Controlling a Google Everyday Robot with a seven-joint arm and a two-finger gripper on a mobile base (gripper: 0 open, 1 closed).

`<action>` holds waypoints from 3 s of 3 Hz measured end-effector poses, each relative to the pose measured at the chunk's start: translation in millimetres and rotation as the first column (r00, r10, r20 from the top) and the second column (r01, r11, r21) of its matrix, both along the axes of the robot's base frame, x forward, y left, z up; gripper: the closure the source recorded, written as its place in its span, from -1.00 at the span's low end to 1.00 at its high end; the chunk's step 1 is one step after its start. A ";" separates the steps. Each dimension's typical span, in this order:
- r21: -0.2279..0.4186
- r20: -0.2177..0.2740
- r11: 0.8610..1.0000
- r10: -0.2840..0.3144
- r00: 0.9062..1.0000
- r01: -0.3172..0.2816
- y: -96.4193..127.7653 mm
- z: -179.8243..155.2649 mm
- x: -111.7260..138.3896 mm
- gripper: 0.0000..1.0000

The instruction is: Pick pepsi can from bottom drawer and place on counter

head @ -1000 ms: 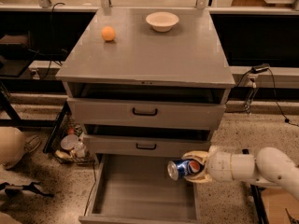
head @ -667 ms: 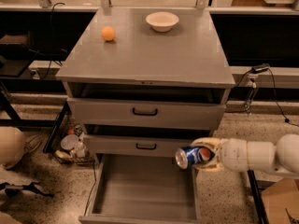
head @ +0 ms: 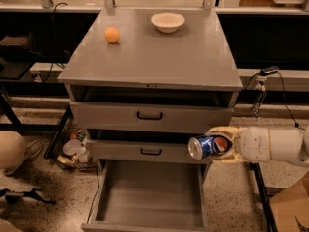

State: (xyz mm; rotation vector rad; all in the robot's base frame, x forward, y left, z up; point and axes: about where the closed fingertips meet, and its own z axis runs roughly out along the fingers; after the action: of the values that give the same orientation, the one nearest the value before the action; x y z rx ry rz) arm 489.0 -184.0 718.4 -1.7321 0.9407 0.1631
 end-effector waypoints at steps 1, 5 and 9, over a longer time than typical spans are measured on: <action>0.039 0.026 0.999 -0.031 0.999 0.030 -4.5 33.7 16.3 1.00; -0.058 -0.021 0.968 -0.245 0.969 0.243 -25.3 133.1 71.5 1.00; -0.240 -0.346 0.962 -0.209 0.915 0.129 -28.5 152.1 178.1 1.00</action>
Offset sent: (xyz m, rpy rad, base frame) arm 0.0745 -0.0377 0.1650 -0.0434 -0.0556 -0.2325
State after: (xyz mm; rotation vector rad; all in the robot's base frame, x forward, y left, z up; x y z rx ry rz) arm 667.1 -212.5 870.5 -1.8384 1.4259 0.2896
